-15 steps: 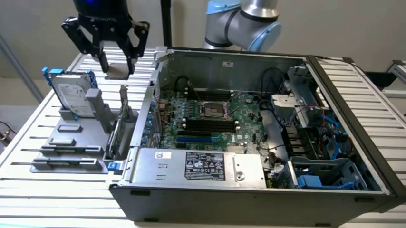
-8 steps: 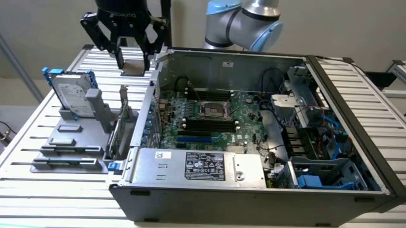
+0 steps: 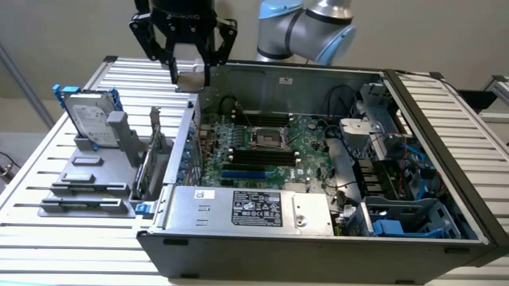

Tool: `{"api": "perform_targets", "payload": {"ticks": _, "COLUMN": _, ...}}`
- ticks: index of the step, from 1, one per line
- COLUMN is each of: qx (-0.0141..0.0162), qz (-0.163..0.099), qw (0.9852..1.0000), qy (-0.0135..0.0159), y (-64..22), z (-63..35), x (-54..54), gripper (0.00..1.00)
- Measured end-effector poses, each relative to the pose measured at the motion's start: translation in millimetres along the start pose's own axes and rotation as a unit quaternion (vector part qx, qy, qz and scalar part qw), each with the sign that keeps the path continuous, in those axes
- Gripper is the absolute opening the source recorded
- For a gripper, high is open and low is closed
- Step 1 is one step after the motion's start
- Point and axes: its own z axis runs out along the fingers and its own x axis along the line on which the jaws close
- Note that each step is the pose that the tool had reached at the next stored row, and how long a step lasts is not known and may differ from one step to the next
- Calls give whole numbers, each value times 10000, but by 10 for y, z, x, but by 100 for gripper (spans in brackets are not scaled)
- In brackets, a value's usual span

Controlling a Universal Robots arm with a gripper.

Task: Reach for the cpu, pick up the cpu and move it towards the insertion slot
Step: 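Pick up the cpu and move it towards the insertion slot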

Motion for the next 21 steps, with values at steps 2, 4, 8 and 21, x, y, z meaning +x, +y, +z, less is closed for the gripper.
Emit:
{"api": "perform_targets", "payload": {"ticks": 2, "qx": -23, "qz": -1, "qw": 10000, "qy": -1, "y": 2, "z": -2, "x": -94, "gripper": 55}}
{"api": "perform_targets", "payload": {"ticks": 4, "qx": -47, "qz": -1, "qw": 10000, "qy": -1, "y": 2, "z": -5, "x": -185, "gripper": 55}}
{"api": "perform_targets", "payload": {"ticks": 8, "qx": -77, "qz": -2, "qw": 10000, "qy": -2, "y": 7, "z": -7, "x": -364, "gripper": 55}}
{"api": "perform_targets", "payload": {"ticks": 21, "qx": -84, "qz": -3, "qw": 10000, "qy": -3, "y": 144, "z": 37, "x": -869, "gripper": 55}}
